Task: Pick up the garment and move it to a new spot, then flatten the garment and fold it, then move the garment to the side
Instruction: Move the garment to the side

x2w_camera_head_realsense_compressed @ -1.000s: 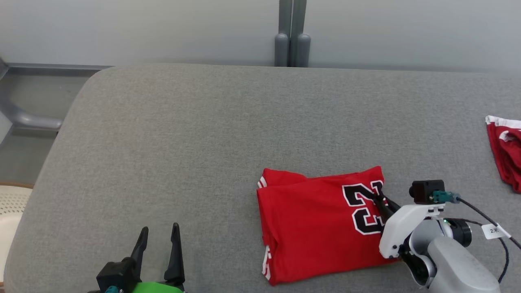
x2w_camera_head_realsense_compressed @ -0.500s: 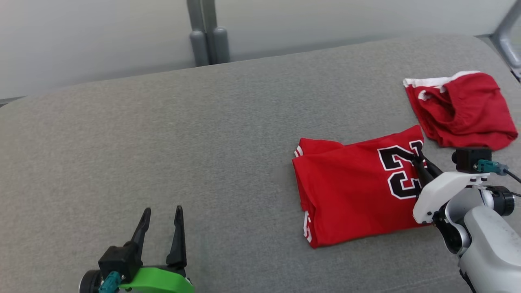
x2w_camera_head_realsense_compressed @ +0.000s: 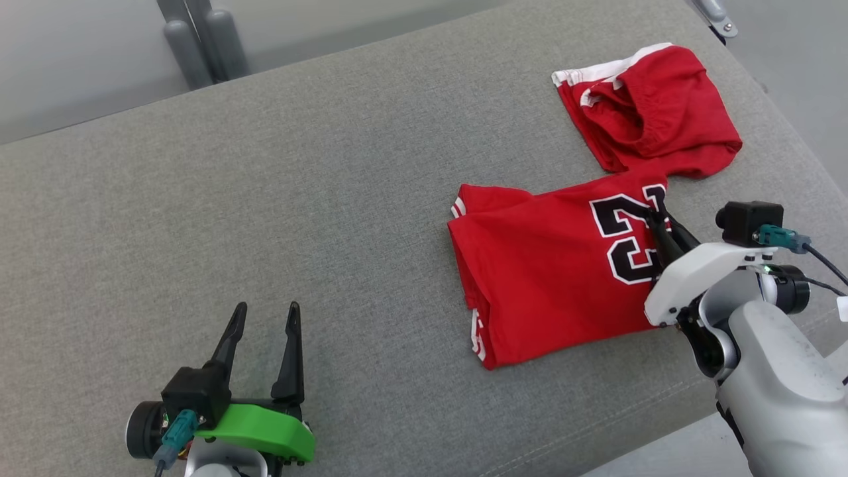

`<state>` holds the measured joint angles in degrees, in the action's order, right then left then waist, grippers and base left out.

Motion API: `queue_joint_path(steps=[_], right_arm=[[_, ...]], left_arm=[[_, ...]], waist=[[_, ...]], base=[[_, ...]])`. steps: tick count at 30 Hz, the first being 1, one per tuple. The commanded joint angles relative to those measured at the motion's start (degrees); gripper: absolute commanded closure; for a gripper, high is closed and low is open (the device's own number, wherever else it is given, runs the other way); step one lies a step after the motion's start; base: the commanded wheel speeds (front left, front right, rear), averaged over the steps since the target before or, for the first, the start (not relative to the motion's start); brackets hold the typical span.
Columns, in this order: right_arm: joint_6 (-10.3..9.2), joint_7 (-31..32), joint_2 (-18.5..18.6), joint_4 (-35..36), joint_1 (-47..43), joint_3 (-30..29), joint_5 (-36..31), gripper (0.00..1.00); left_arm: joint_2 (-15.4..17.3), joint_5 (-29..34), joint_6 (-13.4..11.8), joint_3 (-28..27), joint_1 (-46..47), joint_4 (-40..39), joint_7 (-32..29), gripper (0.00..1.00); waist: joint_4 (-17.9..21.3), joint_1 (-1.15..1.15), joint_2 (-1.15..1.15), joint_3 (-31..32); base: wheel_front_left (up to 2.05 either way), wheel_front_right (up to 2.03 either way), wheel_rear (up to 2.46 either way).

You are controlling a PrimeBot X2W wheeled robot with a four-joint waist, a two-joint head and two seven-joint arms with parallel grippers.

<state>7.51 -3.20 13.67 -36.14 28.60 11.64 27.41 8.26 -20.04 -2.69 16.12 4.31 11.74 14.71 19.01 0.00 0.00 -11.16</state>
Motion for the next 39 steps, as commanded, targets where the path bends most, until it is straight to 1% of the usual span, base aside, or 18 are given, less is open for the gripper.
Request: queue_joint_path(steps=[1,9,15,18,24,33,39], right_arm=[[-0.04,-0.44,-0.23,-0.22,1.45,0.0,-0.54,1.0],[-0.04,-0.31,-0.73,-3.42,8.5,-2.66,-1.99,1.0],[-0.04,-0.61,0.91,-8.72,15.8,-6.17,-4.56,1.0],[-0.04,-0.77,2.31,-11.69,19.03,-7.7,-6.22,1.0],[-0.04,0.23,6.8,-16.54,23.69,-8.65,-10.58,1.0],[-0.04,2.3,15.56,-21.28,27.96,-10.03,-14.7,1.0],[-0.05,1.74,19.32,-24.51,29.67,-11.48,-19.14,1.0]], left_arm=[[0.37,0.29,-0.06,-0.23,0.94,0.16,0.1,0.0],[-0.33,-0.2,-0.24,-0.51,1.2,0.42,0.35,0.0],[-0.53,-0.1,0.04,-0.58,1.85,0.36,0.47,0.0],[-0.55,0.08,0.22,-0.54,2.06,0.36,0.47,0.0],[-0.59,0.46,0.49,-0.26,2.38,0.04,0.48,0.0],[0.01,1.28,0.71,0.76,3.06,-1.39,0.37,0.0],[0.92,2.19,0.89,1.8,3.91,-2.97,-0.84,0.0]], waist=[[-0.05,0.0,0.0,-0.87],[-4.16,0.0,0.0,-0.72],[-7.17,0.0,0.0,-1.54],[-8.46,0.0,0.0,-2.13],[-10.59,0.0,0.0,-3.28],[-12.92,0.0,0.0,-6.48],[-14.46,0.0,0.0,-9.05]], base=[[0.0,0.0,0.0],[0.0,0.0,0.0],[0.0,0.0,0.0],[0.0,0.0,0.0],[0.0,0.0,0.0],[0.0,0.0,0.0],[0.0,0.0,0.0]])
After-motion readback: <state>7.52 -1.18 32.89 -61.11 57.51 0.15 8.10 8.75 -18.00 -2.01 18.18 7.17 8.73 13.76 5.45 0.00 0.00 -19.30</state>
